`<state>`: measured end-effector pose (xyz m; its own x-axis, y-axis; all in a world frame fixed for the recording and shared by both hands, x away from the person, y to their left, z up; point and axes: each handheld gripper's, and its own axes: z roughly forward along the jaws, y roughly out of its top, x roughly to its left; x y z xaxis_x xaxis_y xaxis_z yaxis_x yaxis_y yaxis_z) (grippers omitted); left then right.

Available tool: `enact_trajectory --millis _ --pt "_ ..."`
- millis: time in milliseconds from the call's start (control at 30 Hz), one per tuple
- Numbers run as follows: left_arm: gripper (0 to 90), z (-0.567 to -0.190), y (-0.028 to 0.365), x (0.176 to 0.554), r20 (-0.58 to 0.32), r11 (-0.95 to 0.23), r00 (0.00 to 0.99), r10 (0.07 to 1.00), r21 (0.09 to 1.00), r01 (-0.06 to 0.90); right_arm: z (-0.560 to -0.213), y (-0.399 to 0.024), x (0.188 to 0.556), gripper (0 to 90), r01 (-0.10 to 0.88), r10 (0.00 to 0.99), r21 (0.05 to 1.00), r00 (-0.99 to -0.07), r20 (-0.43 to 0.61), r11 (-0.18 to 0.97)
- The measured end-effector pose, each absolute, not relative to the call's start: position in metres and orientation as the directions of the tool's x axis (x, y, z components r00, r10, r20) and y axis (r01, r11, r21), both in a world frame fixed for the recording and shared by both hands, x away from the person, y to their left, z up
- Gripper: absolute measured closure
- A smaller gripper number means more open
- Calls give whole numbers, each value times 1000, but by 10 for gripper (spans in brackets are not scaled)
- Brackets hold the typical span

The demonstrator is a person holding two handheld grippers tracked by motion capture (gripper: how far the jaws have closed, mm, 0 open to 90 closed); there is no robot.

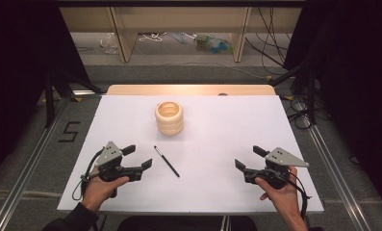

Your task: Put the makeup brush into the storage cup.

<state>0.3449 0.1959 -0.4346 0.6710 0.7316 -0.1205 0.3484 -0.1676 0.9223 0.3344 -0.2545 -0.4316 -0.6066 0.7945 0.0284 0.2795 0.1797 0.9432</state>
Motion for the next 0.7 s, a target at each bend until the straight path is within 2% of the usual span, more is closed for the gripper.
enact_trajectory --millis 67,167,367,400,500,700 --pt "168 -430 194 348 -92 -214 705 704 918 333 -432 -254 334 175 288 798 940 -602 28 185" --pt "166 -422 197 354 -55 -229 706 706 925 302 -433 -254 335 176 288 796 940 -604 29 185" --pt "180 -415 194 369 -71 -277 751 657 903 328 -434 -252 336 180 286 792 939 -610 27 188" --pt "185 -415 193 371 -85 -281 760 644 898 338 -434 -252 335 181 315 794 932 -606 52 180" --pt "175 -413 189 378 -105 -315 764 636 869 382 -435 -252 336 183 322 788 936 -610 90 143" --pt "172 -414 176 394 -81 -418 809 582 823 383 -435 -252 336 184 325 787 934 -610 88 148"
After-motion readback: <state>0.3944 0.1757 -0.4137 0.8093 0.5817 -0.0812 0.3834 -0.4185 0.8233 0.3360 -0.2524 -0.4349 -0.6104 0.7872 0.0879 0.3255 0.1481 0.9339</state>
